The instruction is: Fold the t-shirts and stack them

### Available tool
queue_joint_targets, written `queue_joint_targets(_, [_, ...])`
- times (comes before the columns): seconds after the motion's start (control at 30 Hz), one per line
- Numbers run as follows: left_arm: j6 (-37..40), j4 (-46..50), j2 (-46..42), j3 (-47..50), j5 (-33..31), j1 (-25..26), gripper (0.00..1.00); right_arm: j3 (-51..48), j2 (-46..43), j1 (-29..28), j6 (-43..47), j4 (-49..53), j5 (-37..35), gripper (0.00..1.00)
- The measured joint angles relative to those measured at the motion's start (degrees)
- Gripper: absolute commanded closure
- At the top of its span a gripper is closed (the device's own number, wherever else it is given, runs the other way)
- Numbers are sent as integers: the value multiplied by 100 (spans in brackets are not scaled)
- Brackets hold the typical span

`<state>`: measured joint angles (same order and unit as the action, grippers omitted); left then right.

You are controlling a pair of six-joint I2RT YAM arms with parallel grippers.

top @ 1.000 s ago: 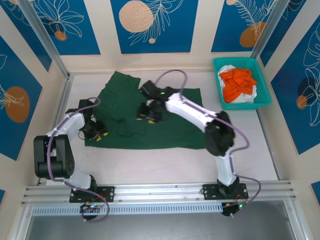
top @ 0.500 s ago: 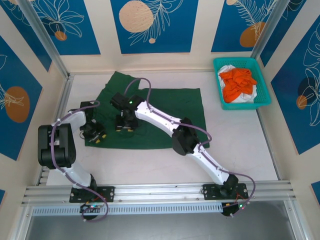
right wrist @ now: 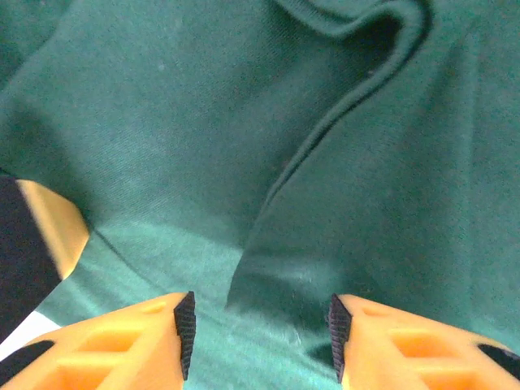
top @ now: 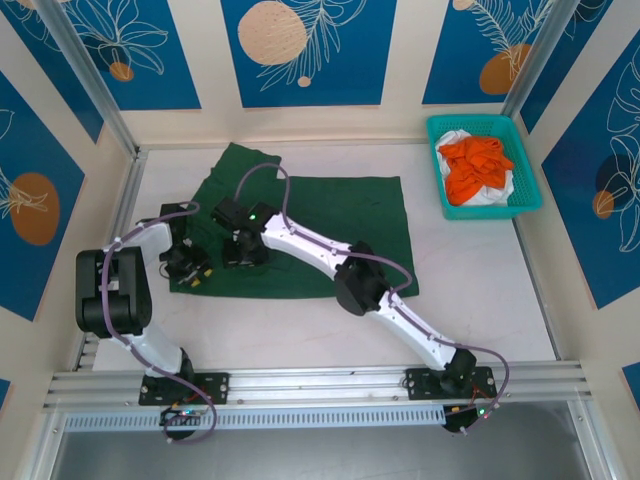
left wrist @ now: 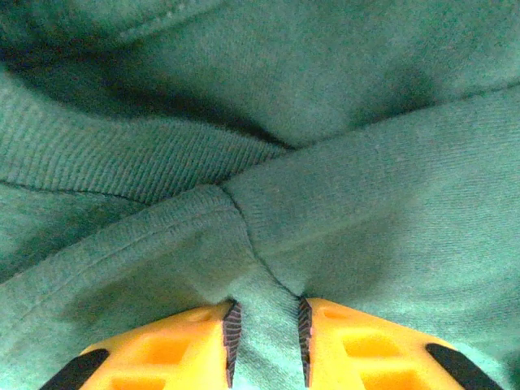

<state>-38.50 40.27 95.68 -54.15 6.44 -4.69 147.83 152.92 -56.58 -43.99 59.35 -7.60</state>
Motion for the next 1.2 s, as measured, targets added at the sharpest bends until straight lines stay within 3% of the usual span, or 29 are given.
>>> queue_joint_targets(0.27, [2,-44,-35,44,15,-9,72,116,162,-2,17,-90,-79,59])
queue_joint_targets(0.63, [2,-48,-35,52,15,-9,72,146,225,46,57,-79,-105,88])
queue_joint_targets(0.87, [4,-52,-35,55,13,-9,72,24,162,118,149,-157,-101,89])
queue_joint_targets(1.2, [9,-52,-35,55,-2,-9,72,-811,-625,468,286,-452,-55,89])
